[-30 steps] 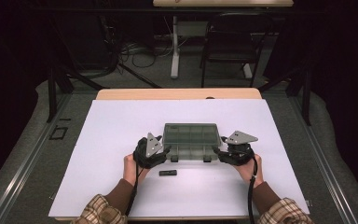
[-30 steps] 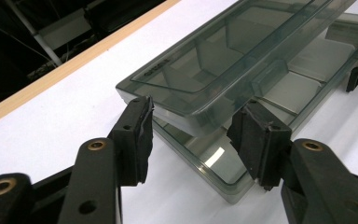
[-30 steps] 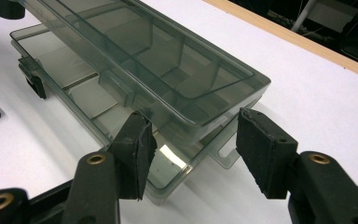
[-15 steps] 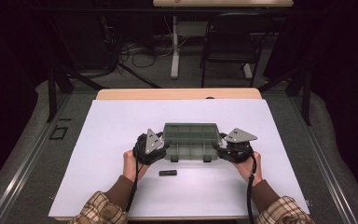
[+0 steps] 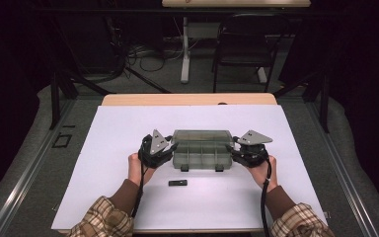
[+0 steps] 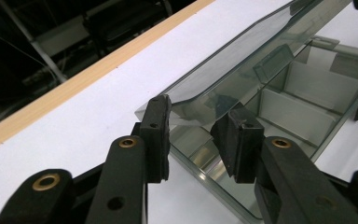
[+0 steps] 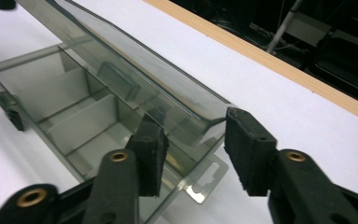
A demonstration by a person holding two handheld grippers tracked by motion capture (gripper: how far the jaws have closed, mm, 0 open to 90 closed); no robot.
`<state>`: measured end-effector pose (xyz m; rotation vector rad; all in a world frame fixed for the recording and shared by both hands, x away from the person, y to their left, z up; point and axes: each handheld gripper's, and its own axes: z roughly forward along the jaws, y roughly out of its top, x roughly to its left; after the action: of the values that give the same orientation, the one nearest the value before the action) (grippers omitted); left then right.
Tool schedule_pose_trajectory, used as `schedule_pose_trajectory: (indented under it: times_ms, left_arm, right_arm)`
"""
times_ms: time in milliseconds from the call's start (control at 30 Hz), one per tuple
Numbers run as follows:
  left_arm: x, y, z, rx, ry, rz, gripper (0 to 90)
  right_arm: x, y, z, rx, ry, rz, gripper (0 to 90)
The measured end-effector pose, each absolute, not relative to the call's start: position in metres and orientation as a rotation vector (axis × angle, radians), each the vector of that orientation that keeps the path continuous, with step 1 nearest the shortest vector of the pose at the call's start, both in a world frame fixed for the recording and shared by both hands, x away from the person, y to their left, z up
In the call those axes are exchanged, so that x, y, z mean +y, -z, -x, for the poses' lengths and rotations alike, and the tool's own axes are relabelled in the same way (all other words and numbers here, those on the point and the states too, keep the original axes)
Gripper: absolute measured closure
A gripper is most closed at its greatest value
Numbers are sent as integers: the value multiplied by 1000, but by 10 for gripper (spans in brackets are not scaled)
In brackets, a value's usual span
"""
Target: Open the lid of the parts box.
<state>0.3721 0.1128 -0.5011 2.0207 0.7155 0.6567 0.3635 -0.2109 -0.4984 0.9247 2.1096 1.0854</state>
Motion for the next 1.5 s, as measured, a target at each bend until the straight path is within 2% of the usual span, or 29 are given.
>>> schedule_pose_trajectory:
  times_ms: [267, 633, 1500]
  left_arm:
    - [114, 494, -379, 707, -650, -2040, 693]
    - [117, 486, -392, 736, -606, -2026, 752]
    - [113, 476, -416, 791, -617, -2000, 801]
  right_arm:
    - [-212, 492, -369, 2112, -1091, -946, 628]
    - [-214, 487, -385, 2087, -1112, -1039, 722]
    - [-211, 483, -409, 2041, -1110, -1165, 777]
